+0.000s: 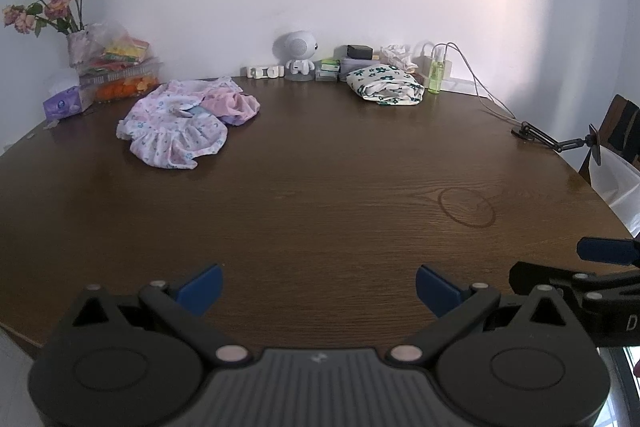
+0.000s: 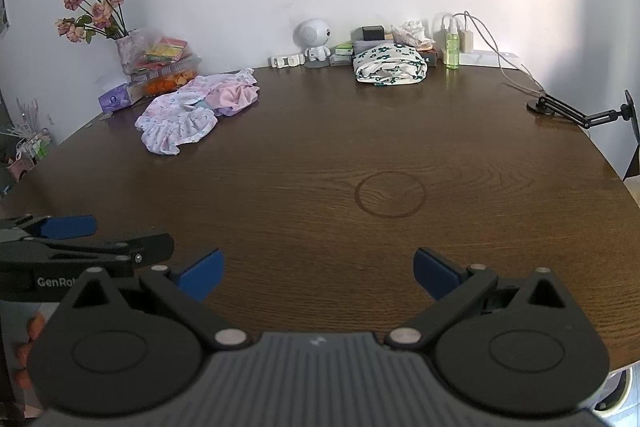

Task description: Fold clothes

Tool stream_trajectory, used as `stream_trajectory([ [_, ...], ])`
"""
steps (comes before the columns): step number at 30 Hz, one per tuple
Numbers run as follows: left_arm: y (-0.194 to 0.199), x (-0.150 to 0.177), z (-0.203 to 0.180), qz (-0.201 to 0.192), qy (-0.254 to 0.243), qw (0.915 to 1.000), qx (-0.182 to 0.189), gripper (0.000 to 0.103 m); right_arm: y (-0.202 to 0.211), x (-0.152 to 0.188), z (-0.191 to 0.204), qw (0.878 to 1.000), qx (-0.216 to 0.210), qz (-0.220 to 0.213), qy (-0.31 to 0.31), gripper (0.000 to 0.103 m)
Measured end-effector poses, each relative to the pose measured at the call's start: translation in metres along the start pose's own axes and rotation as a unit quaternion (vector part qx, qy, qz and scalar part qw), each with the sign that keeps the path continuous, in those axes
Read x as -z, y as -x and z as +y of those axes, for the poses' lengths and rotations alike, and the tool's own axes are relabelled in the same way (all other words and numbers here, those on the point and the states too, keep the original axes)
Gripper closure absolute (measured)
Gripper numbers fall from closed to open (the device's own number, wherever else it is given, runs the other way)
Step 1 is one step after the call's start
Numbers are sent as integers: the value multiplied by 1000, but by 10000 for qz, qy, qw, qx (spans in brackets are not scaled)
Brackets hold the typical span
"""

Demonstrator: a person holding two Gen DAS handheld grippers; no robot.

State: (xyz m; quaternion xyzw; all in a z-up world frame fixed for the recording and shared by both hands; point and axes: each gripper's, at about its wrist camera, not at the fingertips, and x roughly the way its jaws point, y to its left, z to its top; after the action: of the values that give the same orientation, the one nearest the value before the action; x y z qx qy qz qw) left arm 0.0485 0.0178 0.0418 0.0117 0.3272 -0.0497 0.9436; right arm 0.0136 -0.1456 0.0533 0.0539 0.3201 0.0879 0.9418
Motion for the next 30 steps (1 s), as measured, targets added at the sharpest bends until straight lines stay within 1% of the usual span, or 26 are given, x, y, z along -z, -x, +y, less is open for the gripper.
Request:
stream_trajectory([
  [30, 1, 1, 1, 13, 58, 10000, -17, 0, 1, 1, 3, 10000, 41, -10, 11, 0],
])
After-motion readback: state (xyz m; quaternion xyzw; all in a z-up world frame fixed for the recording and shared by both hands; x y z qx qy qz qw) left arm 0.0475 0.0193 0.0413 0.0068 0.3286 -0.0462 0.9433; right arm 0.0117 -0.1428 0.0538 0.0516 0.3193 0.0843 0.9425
